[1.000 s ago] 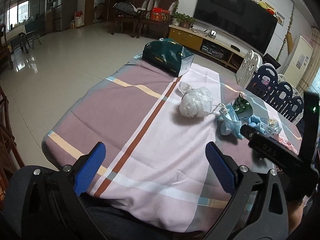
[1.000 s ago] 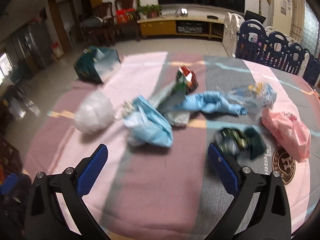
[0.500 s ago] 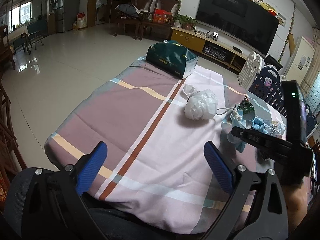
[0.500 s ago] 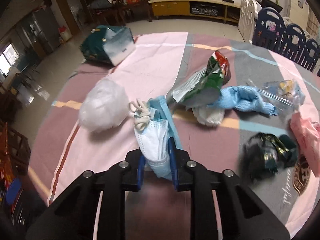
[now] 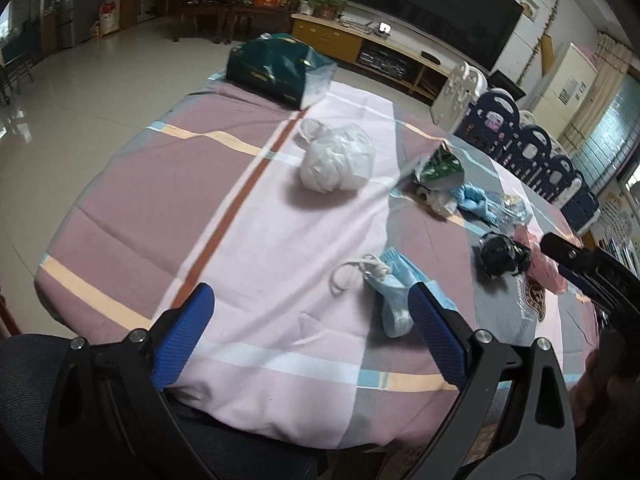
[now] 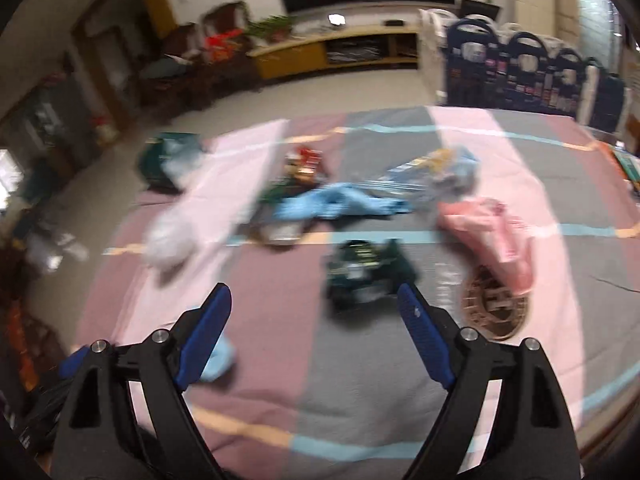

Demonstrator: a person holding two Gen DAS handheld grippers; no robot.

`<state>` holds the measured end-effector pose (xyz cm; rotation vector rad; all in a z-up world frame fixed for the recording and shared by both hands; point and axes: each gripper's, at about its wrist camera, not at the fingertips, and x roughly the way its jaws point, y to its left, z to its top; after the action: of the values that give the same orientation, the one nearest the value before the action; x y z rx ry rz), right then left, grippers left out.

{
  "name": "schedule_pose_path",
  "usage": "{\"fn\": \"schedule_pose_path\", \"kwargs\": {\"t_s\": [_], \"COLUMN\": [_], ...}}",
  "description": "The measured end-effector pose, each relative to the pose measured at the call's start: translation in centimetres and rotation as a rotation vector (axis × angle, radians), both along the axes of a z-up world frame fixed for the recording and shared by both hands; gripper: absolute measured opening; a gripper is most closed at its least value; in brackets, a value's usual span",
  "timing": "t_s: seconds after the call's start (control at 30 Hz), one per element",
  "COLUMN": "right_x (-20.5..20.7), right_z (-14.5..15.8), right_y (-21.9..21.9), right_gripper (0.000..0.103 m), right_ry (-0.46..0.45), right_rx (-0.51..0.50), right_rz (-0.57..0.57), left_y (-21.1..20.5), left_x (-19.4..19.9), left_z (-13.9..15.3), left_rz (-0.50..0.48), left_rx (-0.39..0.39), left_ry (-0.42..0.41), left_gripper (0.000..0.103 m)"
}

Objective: Collect trash
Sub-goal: 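Grasp the blue face mask with the left tool while the right tool grasps the dark green wrapper, then carry the mask and green wrapper to the wastebasket and drop them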

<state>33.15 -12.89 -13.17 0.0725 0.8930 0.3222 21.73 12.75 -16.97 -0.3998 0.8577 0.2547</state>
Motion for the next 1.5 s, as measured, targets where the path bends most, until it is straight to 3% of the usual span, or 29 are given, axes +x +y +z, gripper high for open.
{"fn": "schedule_pose_path", "kwargs": {"t_s": [0.23,0.33,0.37,0.5,0.57,0.6,0.67,0.77,0.83,1.03,1.3,1.5], "right_x": [3.9,4.1,4.0,3.0,2.4,2.1,1.1,-0.6,-1.9,-6.0,-11.4,-16.3], "right_z": [-4.0,-5.0,-5.3,-5.3,-4.9,-4.6,-3.9,-2.6,-1.6,1.1,5.0,6.9], "right_y": [2.1,1.7,1.7,1.3,0.9,0.8,0.4,-0.5,-1.0,-3.1,-7.7,-12.4], "right_gripper": [0.084,0.083,0.074,0.06,0.058,0.058,0.058,0.058,0.058,0.058,0.058,0.058], "right_ry": [0.034,0.036,0.035,0.006,0.005,0.005,-0.007,-0.029,-0.048,-0.092,-0.155,-0.172], "right_rx": [-0.165,-0.167,-0.156,-0.136,-0.102,-0.089,-0.07,-0.04,-0.026,0.024,0.061,0.03], "right_rz": [-0.04,-0.033,-0.026,-0.005,-0.002,-0.004,-0.008,-0.019,-0.027,-0.057,-0.102,-0.154], "left_y": [-4.0,-4.9,-5.0,-4.8,-4.8,-4.8,-4.8,-4.9,-4.9,-3.9,-3.7,-8.2], "left_x": [4.2,5.3,5.5,5.7,5.6,5.6,5.7,5.4,5.2,3.9,0.5,-2.9], "left_z": [-1.5,-2.5,-2.7,-3.1,-3.1,-3.3,-3.5,-3.4,-3.2,-1.7,3.8,8.8], "left_rz": [-0.125,-0.144,-0.147,-0.149,-0.167,-0.185,-0.209,-0.241,-0.259,-0.268,-0.279,-0.436], "left_rx": [-0.019,0.002,0.005,0.008,-0.001,-0.017,-0.05,-0.071,-0.078,-0.166,-0.221,-0.193], "left_ry": [0.059,0.088,0.095,0.091,0.083,0.085,0.087,0.073,0.068,0.02,-0.08,-0.146], "left_gripper": [0.099,0.099,0.099,0.094,0.073,0.067,0.043,0.023,0.017,0.013,0.013,0.013]}}
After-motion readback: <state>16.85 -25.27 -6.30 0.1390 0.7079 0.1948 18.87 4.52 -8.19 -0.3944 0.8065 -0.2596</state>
